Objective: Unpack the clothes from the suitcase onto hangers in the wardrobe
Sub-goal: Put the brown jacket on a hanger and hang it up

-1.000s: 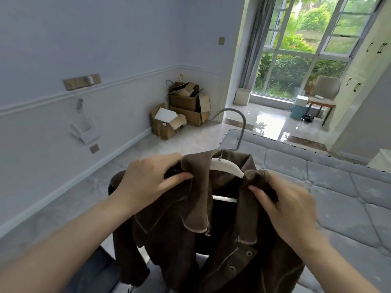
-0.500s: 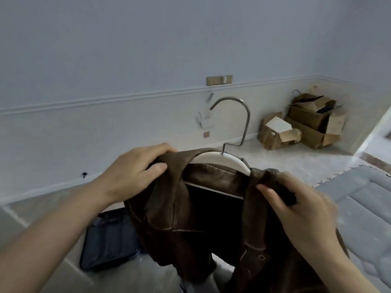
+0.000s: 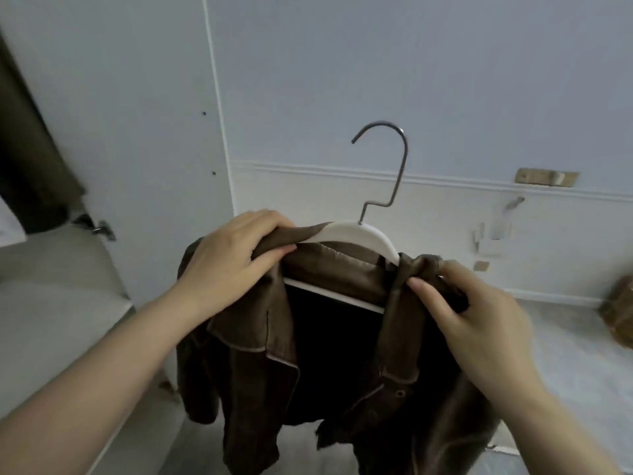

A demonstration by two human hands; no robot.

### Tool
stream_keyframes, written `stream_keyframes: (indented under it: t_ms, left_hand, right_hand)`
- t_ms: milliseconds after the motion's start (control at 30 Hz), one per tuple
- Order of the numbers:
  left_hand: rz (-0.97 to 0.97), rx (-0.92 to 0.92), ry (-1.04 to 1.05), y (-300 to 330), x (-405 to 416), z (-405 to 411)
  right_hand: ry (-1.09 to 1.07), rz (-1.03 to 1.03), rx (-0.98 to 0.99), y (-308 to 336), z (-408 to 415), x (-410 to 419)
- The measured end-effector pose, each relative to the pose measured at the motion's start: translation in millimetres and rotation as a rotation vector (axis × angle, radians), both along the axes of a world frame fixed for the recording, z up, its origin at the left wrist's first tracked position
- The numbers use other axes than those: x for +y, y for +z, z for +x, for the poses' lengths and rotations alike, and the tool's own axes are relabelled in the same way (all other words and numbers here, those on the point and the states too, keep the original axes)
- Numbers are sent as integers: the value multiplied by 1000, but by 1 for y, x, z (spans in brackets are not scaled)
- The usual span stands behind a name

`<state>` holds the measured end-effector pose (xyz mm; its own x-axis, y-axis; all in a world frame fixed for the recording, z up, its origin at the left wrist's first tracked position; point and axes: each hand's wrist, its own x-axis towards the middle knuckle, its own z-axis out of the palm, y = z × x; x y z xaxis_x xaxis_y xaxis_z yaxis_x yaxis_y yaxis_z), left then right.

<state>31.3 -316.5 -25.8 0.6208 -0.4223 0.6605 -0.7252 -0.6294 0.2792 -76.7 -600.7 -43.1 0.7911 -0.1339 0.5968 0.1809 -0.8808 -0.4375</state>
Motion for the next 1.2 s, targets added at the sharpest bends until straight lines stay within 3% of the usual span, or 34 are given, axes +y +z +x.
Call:
stream_keyframes:
  t_ms: [267, 500, 667, 767, 867, 1000, 1200]
  left_hand:
    - [-124, -26, 232, -16, 128, -7]
    - [-147, -115, 448, -10, 202, -13]
    - [-177, -105, 637, -14, 250, -14]
    - [-135, -75, 778, -14, 275, -12]
    - [-171, -39, 892, -10, 292, -7]
    - [-408, -67, 985, -3, 305, -12]
    - [-590, -64, 1102, 4, 327, -51]
  right_hand:
    - [244, -30, 96, 3, 61, 102]
    - [629, -125, 255, 14, 107, 165]
    - [914, 78, 498, 23, 147, 229]
    - [1048, 378, 820, 26, 169, 257]
    - [1178, 481, 1047, 30, 189, 283]
    - [1348, 464, 1102, 44, 212, 329]
    - [1591, 423, 1137, 76, 221, 407]
